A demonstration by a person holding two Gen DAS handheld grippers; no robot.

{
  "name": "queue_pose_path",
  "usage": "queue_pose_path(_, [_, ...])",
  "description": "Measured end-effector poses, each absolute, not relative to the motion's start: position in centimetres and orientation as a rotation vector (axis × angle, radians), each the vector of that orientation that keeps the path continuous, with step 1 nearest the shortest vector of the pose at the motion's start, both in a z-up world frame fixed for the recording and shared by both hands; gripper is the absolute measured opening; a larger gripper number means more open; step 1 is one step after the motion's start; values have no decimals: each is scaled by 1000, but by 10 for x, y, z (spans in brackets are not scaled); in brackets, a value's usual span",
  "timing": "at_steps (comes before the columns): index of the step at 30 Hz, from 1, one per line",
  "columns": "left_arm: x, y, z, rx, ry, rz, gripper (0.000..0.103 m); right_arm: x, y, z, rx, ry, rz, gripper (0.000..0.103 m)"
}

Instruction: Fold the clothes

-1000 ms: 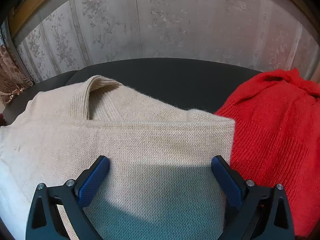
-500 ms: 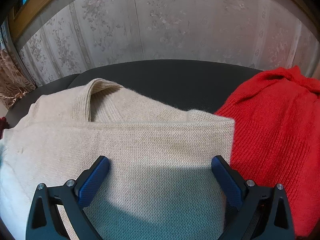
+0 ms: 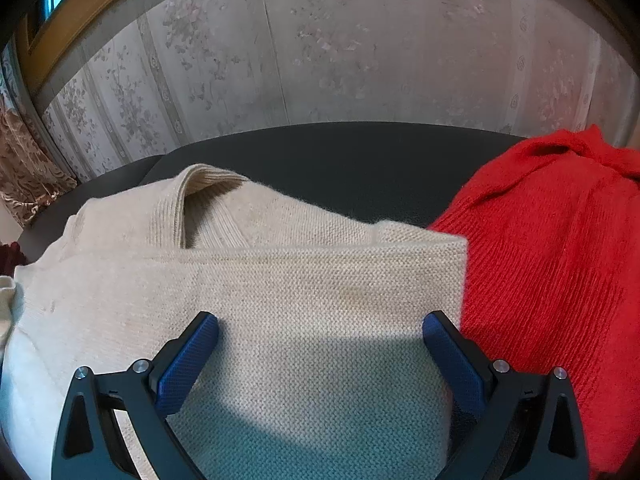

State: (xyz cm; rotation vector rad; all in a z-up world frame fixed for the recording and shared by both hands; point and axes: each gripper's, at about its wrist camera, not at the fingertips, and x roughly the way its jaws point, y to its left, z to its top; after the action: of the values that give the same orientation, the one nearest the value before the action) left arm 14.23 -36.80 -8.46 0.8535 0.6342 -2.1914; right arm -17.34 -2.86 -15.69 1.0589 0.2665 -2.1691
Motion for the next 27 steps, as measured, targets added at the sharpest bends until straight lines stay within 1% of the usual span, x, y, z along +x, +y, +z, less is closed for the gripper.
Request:
queue_pose_path(3, [121, -367, -83, 872, 552, -2217, 58, -173, -28, -156, 1059, 268, -2170, 103])
queue_pose_path(8, [72, -390, -91, 970, 437, -2229, 59, -172, -27, -154, 1059, 268, -2170, 103])
queue_pose_path(10, [64, -398, -97, 1004, 402, -2169, 59, -171, -28, -154, 1060, 271, -2171, 103])
queue_pose_path(11, [64, -402, -100, 1013, 407, -2137, 55, -170, -29, -153, 1060, 271, -2171, 103])
queue_pose_path(12, [66, -411, -105, 1023, 451, -2110, 43, -169, -30, -153, 1059, 273, -2171, 103])
queue_pose_path(13, [69, -417, -107, 1029, 491, -2095, 36, -167, -30, -153, 1059, 274, -2172, 103])
queue_pose_path(14, [71, -424, -112, 1032, 534, -2077, 20, -165, -30, -153, 1059, 275, -2173, 103])
queue_pose_path(15, [78, -430, -112, 1011, 594, -2078, 11, -165, -29, -153, 1059, 275, -2173, 103])
queue_pose_path(17, [91, -441, -112, 965, 714, -2078, 6, -165, -29, -152, 1058, 275, -2173, 103])
queue_pose_path(19, [105, -445, -100, 864, 804, -2115, 5, -164, -28, -151, 1058, 273, -2173, 103])
queue_pose_path(23, [128, -439, -54, 601, 969, -2262, 5, -163, -27, -150, 1057, 272, -2173, 103])
queue_pose_path(27, [117, -411, 1, 411, 1013, -2494, 5, -162, -27, -148, 1057, 274, -2173, 103])
